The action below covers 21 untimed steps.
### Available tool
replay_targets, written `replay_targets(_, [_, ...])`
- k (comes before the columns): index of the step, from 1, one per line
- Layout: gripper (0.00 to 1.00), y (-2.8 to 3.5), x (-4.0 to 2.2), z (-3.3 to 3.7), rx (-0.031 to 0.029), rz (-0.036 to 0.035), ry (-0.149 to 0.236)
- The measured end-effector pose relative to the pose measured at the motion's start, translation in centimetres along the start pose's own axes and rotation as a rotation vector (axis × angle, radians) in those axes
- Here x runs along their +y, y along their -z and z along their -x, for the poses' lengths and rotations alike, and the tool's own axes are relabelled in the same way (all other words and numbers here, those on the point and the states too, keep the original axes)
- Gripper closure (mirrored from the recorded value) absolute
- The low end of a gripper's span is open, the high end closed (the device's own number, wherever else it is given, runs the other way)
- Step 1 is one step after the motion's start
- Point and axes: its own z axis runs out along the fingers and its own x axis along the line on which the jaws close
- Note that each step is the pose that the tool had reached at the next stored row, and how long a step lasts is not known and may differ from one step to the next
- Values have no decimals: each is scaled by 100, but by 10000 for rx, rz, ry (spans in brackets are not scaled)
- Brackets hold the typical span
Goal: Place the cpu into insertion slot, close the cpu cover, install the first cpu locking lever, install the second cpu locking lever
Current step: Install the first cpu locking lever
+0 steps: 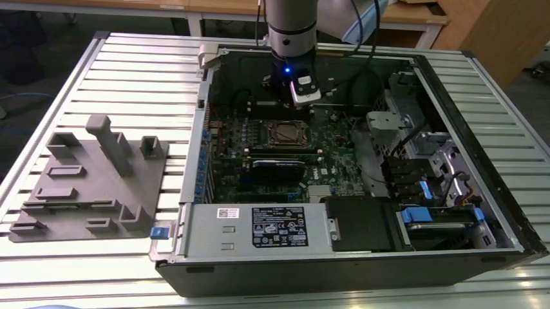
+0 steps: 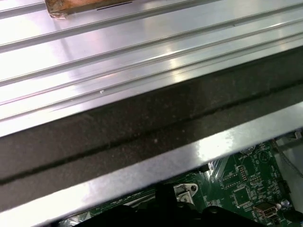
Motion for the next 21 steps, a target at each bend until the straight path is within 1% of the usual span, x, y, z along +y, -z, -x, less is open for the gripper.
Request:
replay_targets(2, [89, -4, 1, 0, 197, -149, -11])
replay_targets(3, [89, -5, 1, 0, 272, -212, -14])
replay_targets(5, [89, -7, 2, -1, 310, -282, -14])
replay_targets(6, [89, -7, 3, -1, 326, -344, -10])
replay_targets(7, [89, -8, 3, -1, 323, -367, -6])
replay_targets(13, [89, -8, 3, -1, 316, -387, -3])
replay_targets(15, [89, 7, 5, 0, 316, -389, -3])
replay_targets(18, [89, 49, 11, 5, 317, -387, -4])
replay_targets(21, [89, 53, 12, 5, 317, -385, -4])
